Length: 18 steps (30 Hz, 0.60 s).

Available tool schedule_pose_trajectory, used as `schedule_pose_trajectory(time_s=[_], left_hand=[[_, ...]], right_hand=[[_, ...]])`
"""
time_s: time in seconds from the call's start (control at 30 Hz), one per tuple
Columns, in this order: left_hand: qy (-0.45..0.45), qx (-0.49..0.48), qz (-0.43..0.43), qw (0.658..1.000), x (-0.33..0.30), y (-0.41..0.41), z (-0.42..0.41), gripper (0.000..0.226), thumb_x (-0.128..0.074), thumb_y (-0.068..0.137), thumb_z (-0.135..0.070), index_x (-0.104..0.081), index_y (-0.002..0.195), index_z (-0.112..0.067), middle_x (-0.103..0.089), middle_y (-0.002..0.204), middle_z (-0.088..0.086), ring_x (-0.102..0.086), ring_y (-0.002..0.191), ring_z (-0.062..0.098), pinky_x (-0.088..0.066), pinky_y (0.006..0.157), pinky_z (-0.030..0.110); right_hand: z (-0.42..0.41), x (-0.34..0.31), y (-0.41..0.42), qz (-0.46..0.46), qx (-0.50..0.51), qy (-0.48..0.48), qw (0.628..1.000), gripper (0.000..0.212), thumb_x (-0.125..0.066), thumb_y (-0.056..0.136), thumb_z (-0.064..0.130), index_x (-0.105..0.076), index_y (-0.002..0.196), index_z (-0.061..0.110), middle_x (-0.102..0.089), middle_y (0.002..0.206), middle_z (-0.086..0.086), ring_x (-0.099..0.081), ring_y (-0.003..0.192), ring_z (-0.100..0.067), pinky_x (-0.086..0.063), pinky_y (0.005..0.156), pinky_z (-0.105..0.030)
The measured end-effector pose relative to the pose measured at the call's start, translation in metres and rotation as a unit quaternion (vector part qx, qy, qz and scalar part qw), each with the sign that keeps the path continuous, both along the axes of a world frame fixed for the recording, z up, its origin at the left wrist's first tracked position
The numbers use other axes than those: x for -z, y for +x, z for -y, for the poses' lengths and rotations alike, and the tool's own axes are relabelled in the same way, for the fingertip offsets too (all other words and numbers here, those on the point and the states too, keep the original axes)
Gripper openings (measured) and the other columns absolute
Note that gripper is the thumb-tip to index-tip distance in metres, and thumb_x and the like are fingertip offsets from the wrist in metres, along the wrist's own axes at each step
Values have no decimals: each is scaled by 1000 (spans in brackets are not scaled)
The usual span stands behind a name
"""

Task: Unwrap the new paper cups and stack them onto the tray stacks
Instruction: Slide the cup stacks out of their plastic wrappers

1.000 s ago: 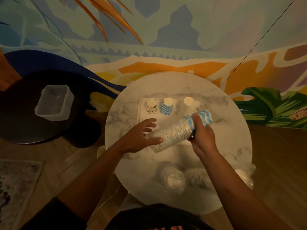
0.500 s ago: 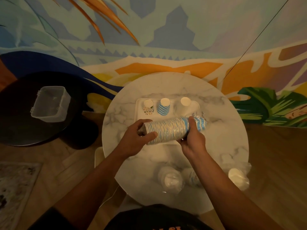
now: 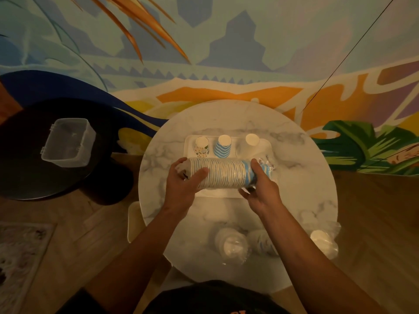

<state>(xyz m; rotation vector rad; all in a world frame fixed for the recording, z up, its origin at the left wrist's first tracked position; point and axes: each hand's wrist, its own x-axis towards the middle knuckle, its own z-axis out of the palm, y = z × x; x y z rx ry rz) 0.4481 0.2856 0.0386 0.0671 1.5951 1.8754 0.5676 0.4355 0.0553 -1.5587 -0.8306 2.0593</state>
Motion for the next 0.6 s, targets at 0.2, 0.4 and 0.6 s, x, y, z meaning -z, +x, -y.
schedule_pose_trajectory(time_s=[0.2,0.4,0.6], left_hand=[[4,73,-24,997,-9,-33,31,35,-67,91,-5,-57,117,-25,-77,102,-10,-73,101,18,-63,75,37],[-11,106,-41,993,-17,-36,25,28,-67,93,-18,-59,117,-28,-75,106,-10,-72,102,12,-61,74,31],[-2,7,18,1000,-17,-19,-1,72,-74,78,-55,-53,136,-18,-64,128,4,-64,117,21,-61,85,38]], right_hand=[[-13,-3,28,228,-197,459,836,118,-88,68,54,-20,157,17,-29,155,4,-30,140,-11,-26,119,-35],[-1,-17,24,208,-571,546,576,107,-65,72,82,-23,157,30,-49,149,3,-43,136,-17,-25,120,-50],[15,-10,20,164,-524,544,635,85,-70,74,71,-28,144,46,-61,120,6,-62,104,-16,-54,87,-40]])
